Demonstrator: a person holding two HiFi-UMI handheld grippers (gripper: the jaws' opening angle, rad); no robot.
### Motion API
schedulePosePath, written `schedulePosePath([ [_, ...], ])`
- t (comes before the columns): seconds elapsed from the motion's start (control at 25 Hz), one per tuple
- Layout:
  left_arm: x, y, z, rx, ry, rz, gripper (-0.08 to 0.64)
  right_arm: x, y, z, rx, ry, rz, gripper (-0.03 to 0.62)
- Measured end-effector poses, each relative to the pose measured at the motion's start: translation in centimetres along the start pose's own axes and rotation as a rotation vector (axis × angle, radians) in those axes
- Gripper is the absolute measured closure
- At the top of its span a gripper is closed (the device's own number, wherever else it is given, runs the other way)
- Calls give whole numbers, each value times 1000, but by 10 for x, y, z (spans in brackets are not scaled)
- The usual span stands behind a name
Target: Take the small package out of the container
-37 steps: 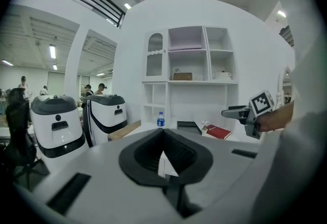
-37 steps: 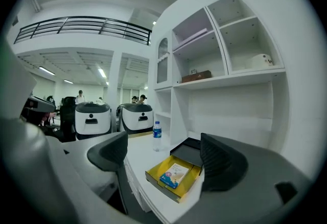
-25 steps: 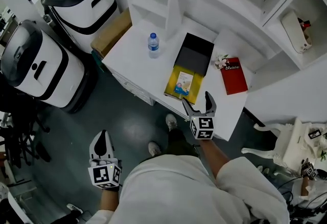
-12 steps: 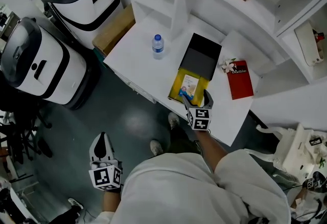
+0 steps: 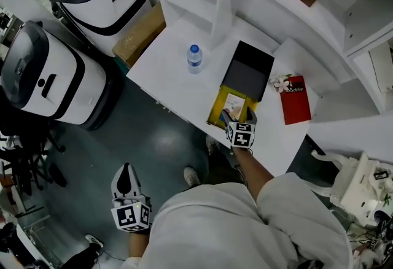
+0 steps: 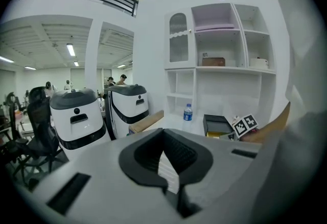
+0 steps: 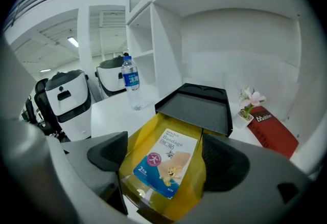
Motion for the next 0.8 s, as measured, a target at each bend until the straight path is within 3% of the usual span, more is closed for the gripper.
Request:
schedulePosePath([
  [0.4,22,4,9,-29,-14,34,552,51,22,-2,38,71,176,152],
  [0.8,31,9,17,-55,-34,64,552,75,42,-7,133,131,319,152],
])
Point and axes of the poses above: the fingertips, and each gripper's own axes: x forward along the fingers, z to its left, y out of its underside, the point moved 2 cm from there along -x, backward along the fingers, and after that the axes turned 12 degrees about y, right-handed, at the moved point
